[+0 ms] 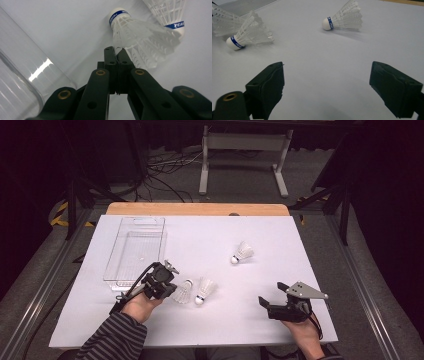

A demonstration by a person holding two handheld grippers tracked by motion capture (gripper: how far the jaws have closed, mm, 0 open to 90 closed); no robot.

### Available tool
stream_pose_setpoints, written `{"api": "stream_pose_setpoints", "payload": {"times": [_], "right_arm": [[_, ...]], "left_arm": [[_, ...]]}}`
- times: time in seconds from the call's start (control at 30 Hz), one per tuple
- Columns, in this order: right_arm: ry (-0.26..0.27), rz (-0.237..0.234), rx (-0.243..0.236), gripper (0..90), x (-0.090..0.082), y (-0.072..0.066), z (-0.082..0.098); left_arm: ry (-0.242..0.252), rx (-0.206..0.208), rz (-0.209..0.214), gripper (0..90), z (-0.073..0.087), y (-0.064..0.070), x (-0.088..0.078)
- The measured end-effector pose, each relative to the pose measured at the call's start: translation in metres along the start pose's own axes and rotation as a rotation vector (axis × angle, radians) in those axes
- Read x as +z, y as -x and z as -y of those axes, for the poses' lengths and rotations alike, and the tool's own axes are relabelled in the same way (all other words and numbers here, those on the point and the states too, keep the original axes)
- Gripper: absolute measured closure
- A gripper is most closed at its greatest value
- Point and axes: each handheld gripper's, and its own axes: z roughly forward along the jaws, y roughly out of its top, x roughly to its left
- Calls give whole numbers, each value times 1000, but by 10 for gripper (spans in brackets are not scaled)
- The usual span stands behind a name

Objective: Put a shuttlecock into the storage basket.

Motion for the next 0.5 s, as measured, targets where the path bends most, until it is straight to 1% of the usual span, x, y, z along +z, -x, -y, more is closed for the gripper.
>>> {"api": "stream_pose_setpoints", "payload": {"times": [0.17, 0.2, 0.5], "right_arm": [[2, 2, 3, 132, 0, 0, 0], [1, 1, 3, 132, 0, 0, 0], [11, 5, 9, 132, -2, 1, 0]], "left_arm": [[9, -7, 5, 898, 0, 0, -1], [12, -3, 4, 898, 0, 0, -1], [25, -10, 32, 898, -1, -1, -2]]}}
